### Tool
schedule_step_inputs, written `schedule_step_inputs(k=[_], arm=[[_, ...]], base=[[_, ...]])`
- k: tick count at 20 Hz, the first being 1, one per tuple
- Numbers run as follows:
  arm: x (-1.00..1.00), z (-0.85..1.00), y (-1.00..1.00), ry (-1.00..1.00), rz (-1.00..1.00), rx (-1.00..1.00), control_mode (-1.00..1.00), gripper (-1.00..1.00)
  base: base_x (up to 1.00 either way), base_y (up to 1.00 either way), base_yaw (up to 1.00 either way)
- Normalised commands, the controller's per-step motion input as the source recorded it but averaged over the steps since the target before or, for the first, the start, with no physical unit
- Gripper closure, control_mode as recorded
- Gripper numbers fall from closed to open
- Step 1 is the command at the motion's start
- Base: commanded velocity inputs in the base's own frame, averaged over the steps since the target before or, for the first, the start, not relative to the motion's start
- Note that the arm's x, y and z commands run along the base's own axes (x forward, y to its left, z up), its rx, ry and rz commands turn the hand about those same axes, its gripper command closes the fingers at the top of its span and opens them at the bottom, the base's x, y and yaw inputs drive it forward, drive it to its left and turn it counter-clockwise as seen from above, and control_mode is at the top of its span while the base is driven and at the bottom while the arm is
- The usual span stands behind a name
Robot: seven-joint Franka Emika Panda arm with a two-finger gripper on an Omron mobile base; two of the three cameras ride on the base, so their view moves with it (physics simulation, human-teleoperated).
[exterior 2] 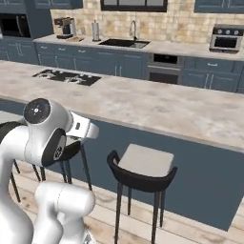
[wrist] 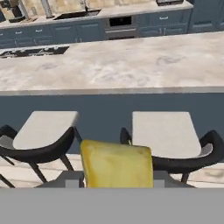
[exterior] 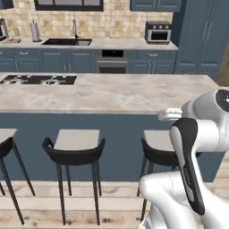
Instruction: Retrieve the sausage and cheese from the fridge and place them on the cutting board on the counter.
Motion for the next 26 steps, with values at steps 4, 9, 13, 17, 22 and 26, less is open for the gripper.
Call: schedule_step_inputs(k=[4, 9, 13, 17, 22, 26], arm=[[0.00, 0.00, 0.00, 0.00, 0.00, 0.00, 1.00, 1.00], [0.00, 0.00, 0.00, 0.00, 0.00, 0.00, 1.00, 1.00], [0.00, 0.00, 0.00, 0.00, 0.00, 0.00, 1.00, 1.00], [0.00, 0.00, 0.00, 0.00, 0.00, 0.00, 1.00, 1.00], [0.00, 0.00, 0.00, 0.00, 0.00, 0.00, 1.00, 1.00], [0.00, 0.00, 0.00, 0.00, 0.00, 0.00, 1.00, 1.00]], base=[[0.49, 0.32, 0.51], [0.37, 0.25, 0.57], [0.27, 0.21, 0.55], [0.34, 0.15, 0.53], [0.37, 0.12, 0.45], [0.60, 0.37, 0.12]])
